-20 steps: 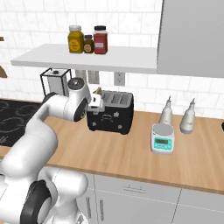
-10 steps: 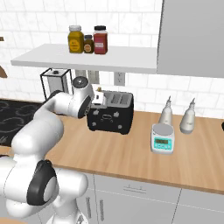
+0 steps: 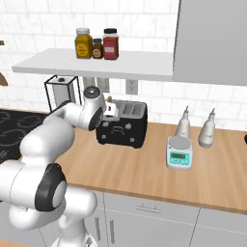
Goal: Start the toaster. Once the lever pops up, take the bread to the plate on the dining counter.
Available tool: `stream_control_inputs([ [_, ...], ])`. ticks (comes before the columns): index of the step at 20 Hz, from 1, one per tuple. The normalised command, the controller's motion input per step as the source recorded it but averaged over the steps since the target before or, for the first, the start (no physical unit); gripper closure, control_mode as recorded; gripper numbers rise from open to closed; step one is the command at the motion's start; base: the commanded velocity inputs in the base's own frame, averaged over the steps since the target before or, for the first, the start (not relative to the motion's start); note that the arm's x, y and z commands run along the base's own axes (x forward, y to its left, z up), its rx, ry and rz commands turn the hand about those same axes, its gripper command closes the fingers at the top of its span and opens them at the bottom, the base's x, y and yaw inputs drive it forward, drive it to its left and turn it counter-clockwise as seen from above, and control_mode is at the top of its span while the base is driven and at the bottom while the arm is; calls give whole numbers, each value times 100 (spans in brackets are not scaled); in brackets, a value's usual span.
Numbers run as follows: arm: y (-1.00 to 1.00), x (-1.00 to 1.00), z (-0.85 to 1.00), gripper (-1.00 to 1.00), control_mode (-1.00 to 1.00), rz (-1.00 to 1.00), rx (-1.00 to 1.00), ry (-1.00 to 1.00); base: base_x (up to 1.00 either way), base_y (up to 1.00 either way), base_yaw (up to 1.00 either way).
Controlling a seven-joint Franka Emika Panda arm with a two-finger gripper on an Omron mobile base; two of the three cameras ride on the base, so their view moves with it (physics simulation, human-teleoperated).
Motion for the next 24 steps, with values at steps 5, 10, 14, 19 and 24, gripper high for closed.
stream_control_inputs([
  [5, 0, 12, -15, -100, -100, 0, 0, 0, 0, 0, 0],
  [10, 2, 25, 0, -100, -100, 0, 0, 0, 0, 0, 0],
  [14, 28, 17, 0, -100, -100, -2, 0, 1, 0, 0, 0],
  [19, 16, 10, 0, -100, -100, -1, 0, 0, 0, 0, 0],
  [24, 0, 4, -16, -100, -100, 0, 0, 0, 0, 0, 0],
])
